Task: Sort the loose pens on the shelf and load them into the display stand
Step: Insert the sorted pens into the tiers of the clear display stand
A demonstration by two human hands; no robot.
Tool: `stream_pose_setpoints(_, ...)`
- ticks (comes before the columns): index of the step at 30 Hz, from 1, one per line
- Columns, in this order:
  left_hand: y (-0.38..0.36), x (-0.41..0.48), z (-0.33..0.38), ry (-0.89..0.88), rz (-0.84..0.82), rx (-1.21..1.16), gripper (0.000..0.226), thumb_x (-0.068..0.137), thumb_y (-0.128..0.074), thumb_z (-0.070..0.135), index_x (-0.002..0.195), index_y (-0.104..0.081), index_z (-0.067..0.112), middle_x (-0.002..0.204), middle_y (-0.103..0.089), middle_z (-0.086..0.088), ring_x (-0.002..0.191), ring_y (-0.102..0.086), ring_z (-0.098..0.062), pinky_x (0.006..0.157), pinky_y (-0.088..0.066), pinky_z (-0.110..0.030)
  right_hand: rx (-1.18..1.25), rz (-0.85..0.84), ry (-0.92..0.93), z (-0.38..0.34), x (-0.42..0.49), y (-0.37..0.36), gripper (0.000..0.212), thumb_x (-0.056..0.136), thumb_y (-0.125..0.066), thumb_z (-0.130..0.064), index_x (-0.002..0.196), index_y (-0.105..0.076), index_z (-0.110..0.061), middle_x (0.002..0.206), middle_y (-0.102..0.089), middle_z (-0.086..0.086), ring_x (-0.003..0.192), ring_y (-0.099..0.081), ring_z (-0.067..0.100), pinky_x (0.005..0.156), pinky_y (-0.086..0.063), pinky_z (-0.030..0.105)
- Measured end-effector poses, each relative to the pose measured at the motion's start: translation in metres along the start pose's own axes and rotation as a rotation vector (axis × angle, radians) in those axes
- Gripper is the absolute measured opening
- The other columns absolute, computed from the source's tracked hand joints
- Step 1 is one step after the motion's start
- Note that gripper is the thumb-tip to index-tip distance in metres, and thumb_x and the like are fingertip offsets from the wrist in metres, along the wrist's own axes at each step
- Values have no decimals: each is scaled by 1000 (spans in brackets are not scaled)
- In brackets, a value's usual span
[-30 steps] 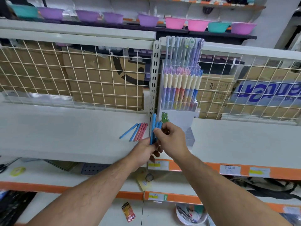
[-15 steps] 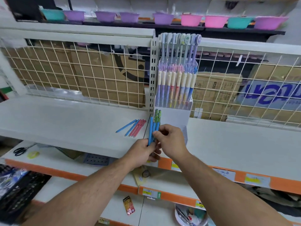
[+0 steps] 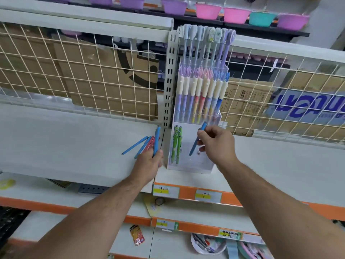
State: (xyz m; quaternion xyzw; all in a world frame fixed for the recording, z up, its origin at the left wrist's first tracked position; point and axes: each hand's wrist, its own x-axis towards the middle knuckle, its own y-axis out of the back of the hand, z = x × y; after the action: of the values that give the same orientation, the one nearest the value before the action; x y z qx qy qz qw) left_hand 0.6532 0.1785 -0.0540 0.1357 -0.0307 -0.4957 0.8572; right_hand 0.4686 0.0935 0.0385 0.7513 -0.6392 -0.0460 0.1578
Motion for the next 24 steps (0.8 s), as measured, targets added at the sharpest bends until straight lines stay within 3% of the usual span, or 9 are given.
stream_pose_setpoints(9,1,10,-9,-11,-28,15,26,103,-48,38,87,-63,23,74,-62,-3,65,-55,-14,62,-44,-33,-123,-7,69,0,21,-21,11,96,-66,-14,86,-66,-8,79,-71,7,72,-72,12,59,-60,26)
stream_pose_setpoints(18,1,6,-8,-43,-42,48,28,103,-47,36,90,-62,17,78,-61,-6,69,-54,-16,61,-45,-30,-250,-81,73,8,25,-31,21,96,-67,-18,77,-62,-28,76,-72,0,74,-73,23,68,-62,44)
stream_pose_setpoints(24,1,7,-9,-31,-54,-5,23,102,-50,34,91,-64,20,79,-62,-6,71,-56,-17,64,-44,-32,-341,-123,78,17,26,-36,10,94,-69,-18,84,-69,-13,76,-71,3,76,-71,25,72,-61,48)
